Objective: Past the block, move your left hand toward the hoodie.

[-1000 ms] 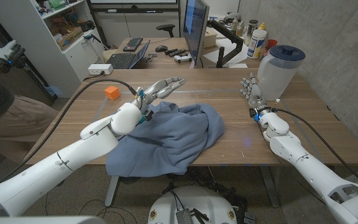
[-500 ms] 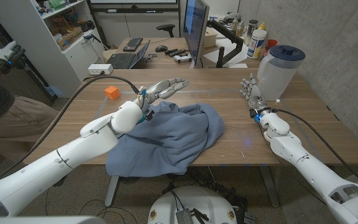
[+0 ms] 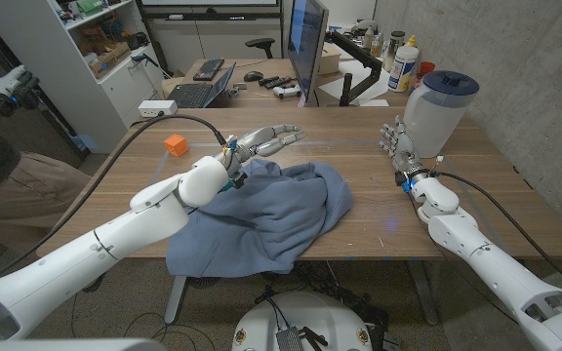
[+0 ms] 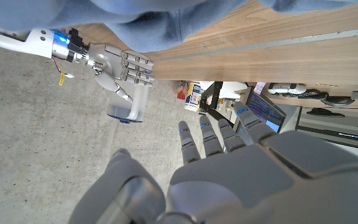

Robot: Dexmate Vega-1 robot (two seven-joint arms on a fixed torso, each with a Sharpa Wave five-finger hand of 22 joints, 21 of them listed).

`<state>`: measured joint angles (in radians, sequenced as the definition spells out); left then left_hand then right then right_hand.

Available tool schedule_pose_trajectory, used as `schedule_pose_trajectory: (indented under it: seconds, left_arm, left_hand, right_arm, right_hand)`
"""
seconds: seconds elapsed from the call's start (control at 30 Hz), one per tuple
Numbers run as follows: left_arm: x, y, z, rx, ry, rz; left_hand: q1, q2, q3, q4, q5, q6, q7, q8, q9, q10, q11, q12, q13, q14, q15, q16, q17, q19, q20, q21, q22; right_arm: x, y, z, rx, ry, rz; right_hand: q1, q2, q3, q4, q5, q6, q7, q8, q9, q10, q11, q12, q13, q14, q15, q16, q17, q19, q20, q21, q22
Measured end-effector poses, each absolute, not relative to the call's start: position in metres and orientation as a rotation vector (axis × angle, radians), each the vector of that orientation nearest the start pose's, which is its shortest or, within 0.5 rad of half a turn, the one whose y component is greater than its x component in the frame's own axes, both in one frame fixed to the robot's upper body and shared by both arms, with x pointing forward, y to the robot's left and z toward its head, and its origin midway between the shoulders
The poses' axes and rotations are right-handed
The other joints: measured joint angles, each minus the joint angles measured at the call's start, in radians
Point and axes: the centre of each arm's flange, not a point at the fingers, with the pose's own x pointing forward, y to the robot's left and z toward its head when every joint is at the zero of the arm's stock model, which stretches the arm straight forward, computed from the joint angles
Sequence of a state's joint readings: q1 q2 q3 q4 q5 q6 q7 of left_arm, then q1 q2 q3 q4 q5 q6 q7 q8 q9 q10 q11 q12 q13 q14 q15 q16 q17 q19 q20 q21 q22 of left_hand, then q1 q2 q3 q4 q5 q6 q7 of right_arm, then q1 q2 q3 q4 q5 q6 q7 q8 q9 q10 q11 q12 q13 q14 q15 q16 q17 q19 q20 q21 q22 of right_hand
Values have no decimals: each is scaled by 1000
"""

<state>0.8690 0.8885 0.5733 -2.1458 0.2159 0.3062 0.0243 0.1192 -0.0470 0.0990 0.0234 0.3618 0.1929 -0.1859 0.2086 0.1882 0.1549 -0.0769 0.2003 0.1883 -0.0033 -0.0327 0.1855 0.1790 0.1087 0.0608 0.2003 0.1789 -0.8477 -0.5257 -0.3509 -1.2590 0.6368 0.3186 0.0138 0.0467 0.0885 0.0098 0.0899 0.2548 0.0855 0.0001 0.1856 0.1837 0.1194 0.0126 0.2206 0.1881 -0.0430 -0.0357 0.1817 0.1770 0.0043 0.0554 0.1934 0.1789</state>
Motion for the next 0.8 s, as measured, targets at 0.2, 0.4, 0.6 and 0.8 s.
schedule_pose_trajectory:
  seconds: [0.2,0.4,0.6,0.8]
  left_arm:
    - [515,159,33,1148,-727,-218]
    - [514,158,31,1160,-732,-235]
    - [512,158,30,1175,-746,-244]
    - [511,158,28,1197,-755,-240]
  left_hand:
    - [0,0,0,0,0,0,0,0,0,0,0,0,0,0,0,0,0,0,0,0,0]
    - [0,0,0,0,0,6,-6,0,0,0,0,0,0,0,0,0,0,0,0,0,0]
    - [0,0,0,0,0,9,-2,0,0,0,0,0,0,0,0,0,0,-4,4,0,0]
    - [0,0,-4,-4,0,18,-4,0,0,7,-7,7,0,0,0,0,0,-4,4,0,0]
  right_arm:
    - [653,-317,-37,24,-588,140]
    - [653,-318,-39,23,-585,137]
    - [652,-318,-39,19,-585,134]
    - [654,-318,-38,13,-585,131]
  right_hand:
    - [0,0,0,0,0,0,0,0,0,0,0,0,0,0,0,0,0,0,0,0,0]
    - [0,0,0,0,0,0,0,0,0,0,0,0,0,0,0,0,0,0,0,0,0]
    - [0,0,0,0,0,-4,4,0,0,0,0,0,0,0,0,0,0,0,0,0,0]
    - [0,0,0,0,0,-5,5,0,0,0,0,0,0,0,0,0,0,0,0,0,0]
